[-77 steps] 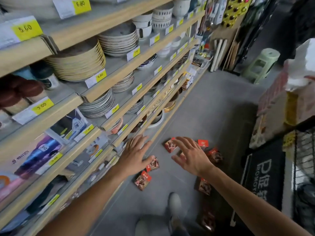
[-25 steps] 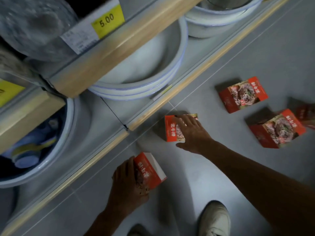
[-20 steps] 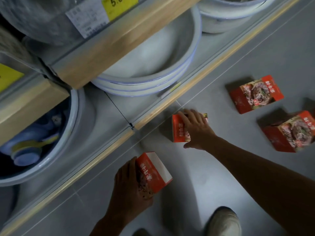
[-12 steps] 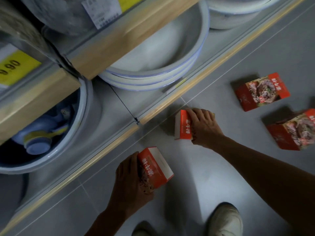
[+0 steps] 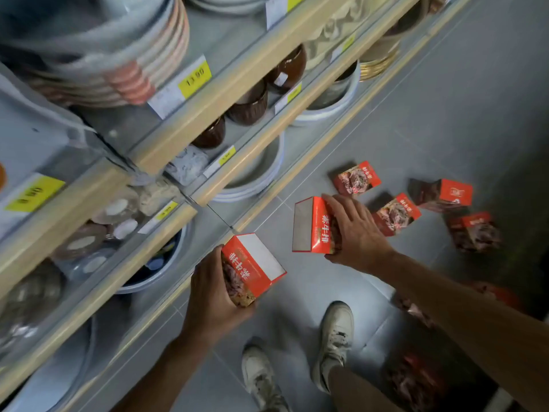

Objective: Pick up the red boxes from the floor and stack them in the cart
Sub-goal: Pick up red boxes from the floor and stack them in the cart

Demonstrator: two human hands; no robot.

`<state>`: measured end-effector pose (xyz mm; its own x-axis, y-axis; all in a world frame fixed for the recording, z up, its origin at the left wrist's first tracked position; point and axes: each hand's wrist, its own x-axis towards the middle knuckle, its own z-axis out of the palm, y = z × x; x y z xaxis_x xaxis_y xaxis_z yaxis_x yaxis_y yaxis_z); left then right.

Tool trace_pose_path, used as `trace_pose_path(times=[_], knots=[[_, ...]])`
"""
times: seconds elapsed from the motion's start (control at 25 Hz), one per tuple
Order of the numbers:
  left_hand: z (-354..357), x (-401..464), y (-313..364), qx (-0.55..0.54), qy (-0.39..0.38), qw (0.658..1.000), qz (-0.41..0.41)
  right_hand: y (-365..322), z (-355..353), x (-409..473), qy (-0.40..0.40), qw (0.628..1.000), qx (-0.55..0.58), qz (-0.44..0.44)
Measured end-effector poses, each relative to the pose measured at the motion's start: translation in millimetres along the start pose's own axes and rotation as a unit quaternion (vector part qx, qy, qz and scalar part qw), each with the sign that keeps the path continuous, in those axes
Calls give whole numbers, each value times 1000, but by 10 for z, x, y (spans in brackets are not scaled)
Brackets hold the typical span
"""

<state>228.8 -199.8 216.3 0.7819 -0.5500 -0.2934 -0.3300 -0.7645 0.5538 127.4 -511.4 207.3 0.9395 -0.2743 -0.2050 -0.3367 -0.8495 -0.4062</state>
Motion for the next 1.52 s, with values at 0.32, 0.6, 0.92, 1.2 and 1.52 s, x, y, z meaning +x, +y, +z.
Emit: trace_pose_path(times=[0.32,0.6,0.92,1.2,1.52], knots=[[-2085,-931,1513,-11,57,998,34,-1180,-2551,-978,63,996,60,14],[-3384,-1646,2198,-38,132,989,60,-2206,-3933,-1402,120,987,104,-30],[-4285,-2177,2312,-69,233,966,91,-2999,-4434,-1555,181,963,149,-135],[-4665,-2564,2285,-69,316,946,14,-3456,-4693,-1234,115,939,220,-239],[-4731,-3378,2285,-66,442,890,-86,-4153,-4622,-974,-28,888,279,-363]])
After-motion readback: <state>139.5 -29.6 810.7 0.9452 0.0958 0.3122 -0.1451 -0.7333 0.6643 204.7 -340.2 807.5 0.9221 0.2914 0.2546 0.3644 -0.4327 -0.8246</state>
